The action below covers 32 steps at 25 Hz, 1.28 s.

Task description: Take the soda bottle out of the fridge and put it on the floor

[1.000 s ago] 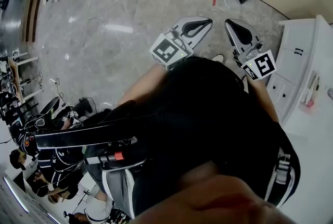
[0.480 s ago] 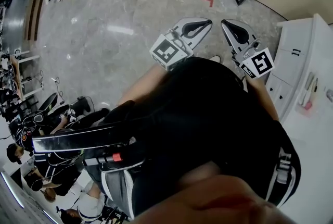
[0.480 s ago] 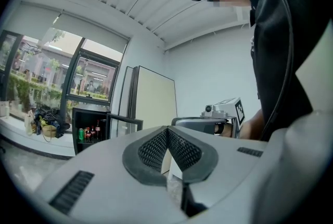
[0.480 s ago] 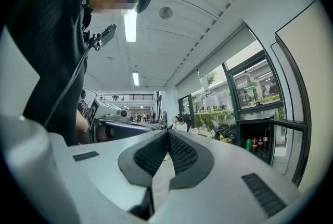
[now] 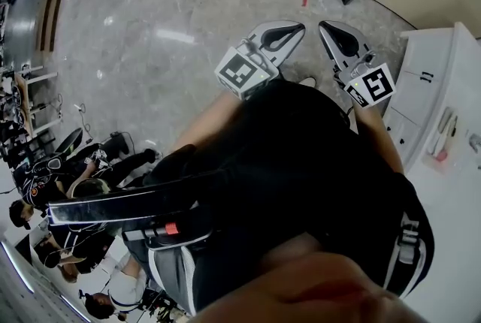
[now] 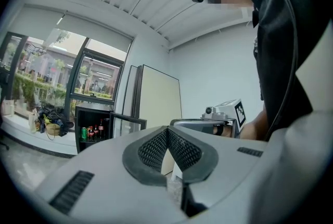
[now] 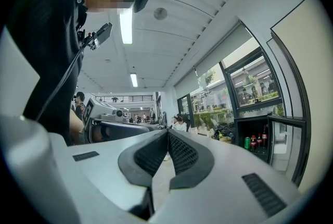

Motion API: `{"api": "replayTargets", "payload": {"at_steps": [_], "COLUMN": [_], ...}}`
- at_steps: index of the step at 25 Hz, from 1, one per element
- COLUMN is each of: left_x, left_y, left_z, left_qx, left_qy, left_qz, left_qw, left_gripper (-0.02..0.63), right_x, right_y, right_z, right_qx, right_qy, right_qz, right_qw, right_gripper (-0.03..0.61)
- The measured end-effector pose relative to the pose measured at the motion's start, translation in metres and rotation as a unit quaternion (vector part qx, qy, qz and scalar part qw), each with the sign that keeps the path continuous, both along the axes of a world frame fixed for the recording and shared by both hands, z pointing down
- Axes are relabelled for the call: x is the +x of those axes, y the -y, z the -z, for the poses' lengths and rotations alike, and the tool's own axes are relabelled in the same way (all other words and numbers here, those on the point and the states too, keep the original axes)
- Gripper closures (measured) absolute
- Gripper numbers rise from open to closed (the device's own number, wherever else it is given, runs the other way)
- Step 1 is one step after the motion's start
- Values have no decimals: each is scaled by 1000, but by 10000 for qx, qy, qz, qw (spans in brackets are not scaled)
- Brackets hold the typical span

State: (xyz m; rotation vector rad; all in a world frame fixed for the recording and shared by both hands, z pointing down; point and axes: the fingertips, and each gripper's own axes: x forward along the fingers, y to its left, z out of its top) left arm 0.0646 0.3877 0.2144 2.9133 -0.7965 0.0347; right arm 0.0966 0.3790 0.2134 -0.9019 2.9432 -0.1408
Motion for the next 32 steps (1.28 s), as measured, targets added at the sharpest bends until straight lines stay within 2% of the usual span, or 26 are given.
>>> {"api": "replayTargets", "payload": {"at_steps": [8, 19, 26, 32], "left_x": [-22, -80, -105, -103], "left_y": [60, 161, 197, 213], "left_z": [-6, -7, -8, -6], "left_qx": [-3, -14, 9, -2], "left_qy": [-90, -151, -210, -279], "left_qz": [-174, -543, -662, -675], "left_qw": [9998, 9984, 9976, 9973], "left_gripper": [612, 612, 612, 612], "right_x": [-27, -80, -99, -97], "right_y": [57, 154, 188, 202], "right_z": [-4, -8, -11, -12], "right_qx": [-51, -185, -188, -222], "right_qy": [-96, -186, -238, -261], "right_qz": [-116, -554, -822, -852], "right_qw": [9999, 9981, 9962, 9958], "right_gripper": [565, 565, 565, 565]}}
